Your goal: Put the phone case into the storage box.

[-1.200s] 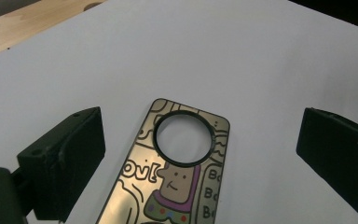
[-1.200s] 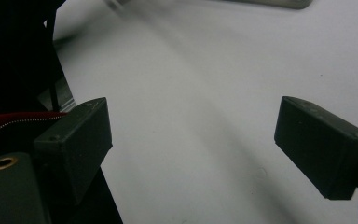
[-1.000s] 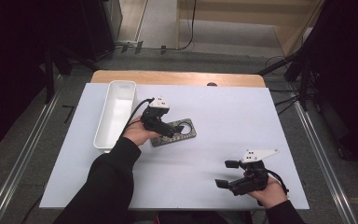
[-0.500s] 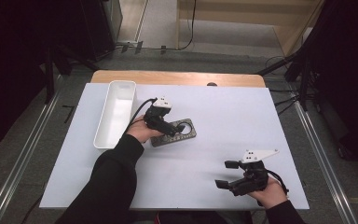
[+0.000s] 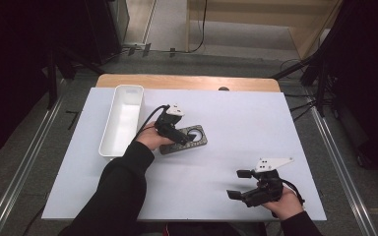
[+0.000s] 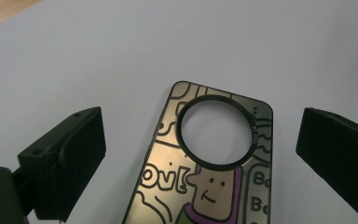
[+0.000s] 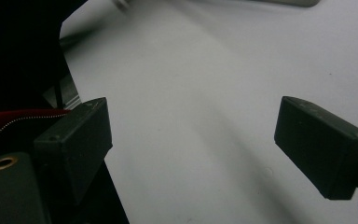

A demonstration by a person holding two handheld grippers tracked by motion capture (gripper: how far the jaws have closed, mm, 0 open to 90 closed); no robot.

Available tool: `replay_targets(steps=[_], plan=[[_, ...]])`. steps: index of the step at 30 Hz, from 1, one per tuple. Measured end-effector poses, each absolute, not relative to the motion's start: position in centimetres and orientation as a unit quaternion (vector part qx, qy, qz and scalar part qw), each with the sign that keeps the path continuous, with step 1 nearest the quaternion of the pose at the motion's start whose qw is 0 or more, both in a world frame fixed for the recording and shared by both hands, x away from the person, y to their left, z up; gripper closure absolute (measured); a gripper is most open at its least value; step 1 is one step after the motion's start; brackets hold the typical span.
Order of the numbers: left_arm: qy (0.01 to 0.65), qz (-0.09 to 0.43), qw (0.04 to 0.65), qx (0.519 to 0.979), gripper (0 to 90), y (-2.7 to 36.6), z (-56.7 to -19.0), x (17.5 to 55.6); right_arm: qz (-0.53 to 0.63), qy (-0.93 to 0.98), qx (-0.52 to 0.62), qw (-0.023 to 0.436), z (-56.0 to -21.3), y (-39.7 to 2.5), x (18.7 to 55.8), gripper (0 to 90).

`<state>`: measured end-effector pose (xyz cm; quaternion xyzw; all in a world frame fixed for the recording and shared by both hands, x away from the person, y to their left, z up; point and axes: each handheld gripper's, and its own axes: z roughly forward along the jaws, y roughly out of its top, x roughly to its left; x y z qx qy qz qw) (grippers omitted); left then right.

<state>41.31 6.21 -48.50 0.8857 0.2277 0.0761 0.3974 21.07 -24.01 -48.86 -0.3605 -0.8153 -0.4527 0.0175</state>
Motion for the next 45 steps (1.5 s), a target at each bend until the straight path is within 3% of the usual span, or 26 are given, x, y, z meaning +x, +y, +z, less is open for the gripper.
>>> replay_targets(steps=[45], plan=[[0.177,0.065,0.342,0.921,2.7,4.8,-50.5,41.4,-0.45,-0.818,-0.356,0.028,-49.0,-23.9,21.0,10.0]])
